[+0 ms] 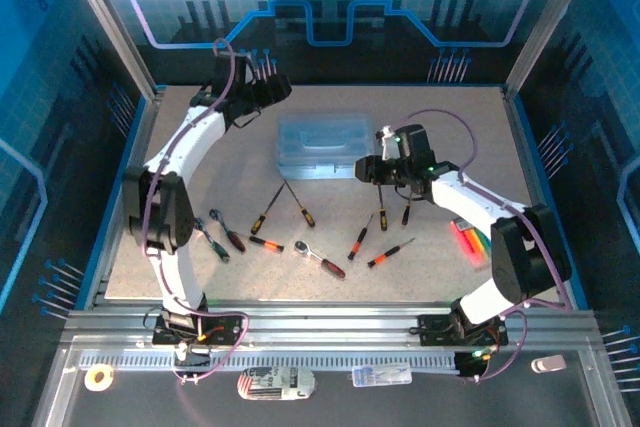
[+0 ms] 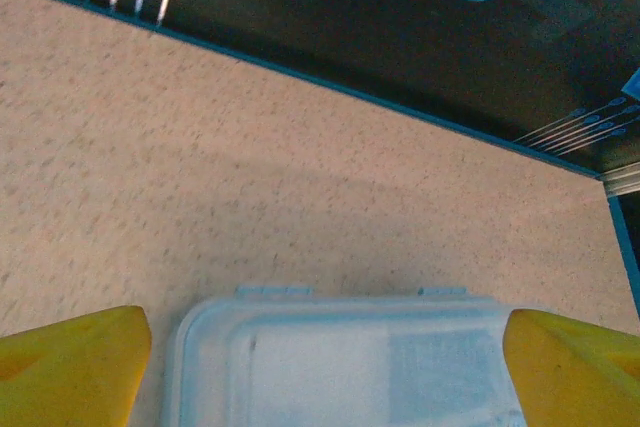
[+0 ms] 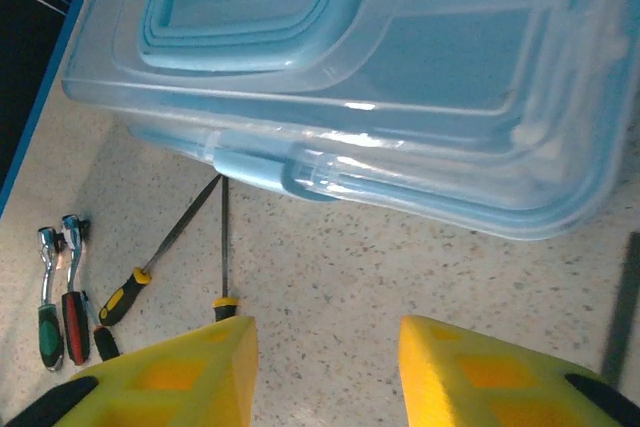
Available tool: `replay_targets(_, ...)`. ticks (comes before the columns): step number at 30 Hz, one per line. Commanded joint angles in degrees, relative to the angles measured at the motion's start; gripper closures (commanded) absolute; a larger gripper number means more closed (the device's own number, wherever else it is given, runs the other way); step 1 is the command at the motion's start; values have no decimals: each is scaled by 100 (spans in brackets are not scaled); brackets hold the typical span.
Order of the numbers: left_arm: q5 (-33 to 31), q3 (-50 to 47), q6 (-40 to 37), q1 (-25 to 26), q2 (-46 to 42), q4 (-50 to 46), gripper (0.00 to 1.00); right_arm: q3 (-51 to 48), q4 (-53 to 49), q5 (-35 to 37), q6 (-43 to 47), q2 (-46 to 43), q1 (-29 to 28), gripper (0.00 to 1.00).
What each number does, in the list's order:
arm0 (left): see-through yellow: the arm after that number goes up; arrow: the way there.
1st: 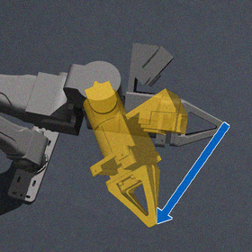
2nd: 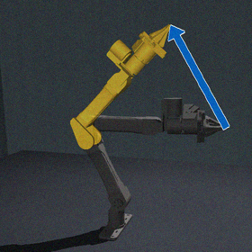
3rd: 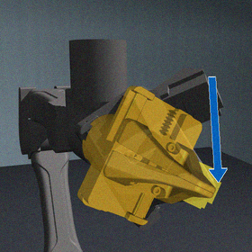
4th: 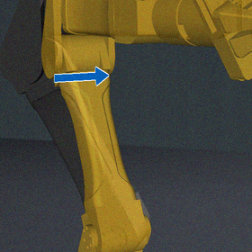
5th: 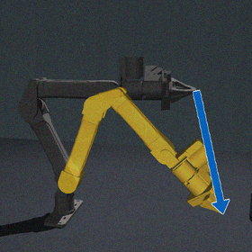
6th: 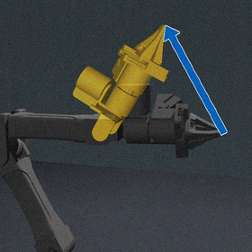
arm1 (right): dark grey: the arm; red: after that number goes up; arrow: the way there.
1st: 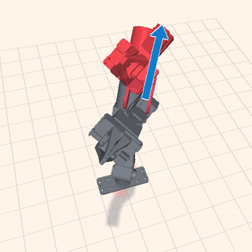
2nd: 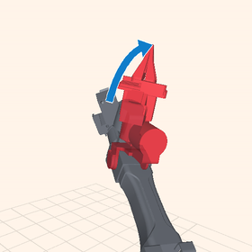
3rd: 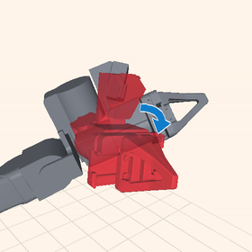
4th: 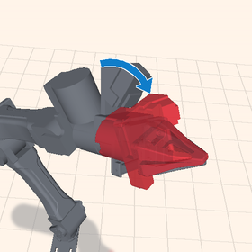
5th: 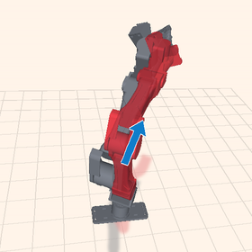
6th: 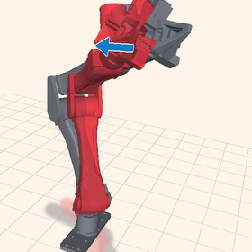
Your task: Pack the tool kit
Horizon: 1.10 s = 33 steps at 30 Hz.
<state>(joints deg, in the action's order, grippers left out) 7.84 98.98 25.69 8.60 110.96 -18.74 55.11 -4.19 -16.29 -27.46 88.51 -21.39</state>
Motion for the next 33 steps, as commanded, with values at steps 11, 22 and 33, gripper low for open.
replay_targets(11,804,1609,-737,310,1620,-1387,14,1642,-354,957,320,2000,121,56)
replay_targets(22,1124,859,-600,655,1095,-1325,17,2956,-852,548,44,2977,405,51)
replay_targets(33,1466,-887,-451,1162,22,-580,18,3427,-1056,14,30,3181,416,45)
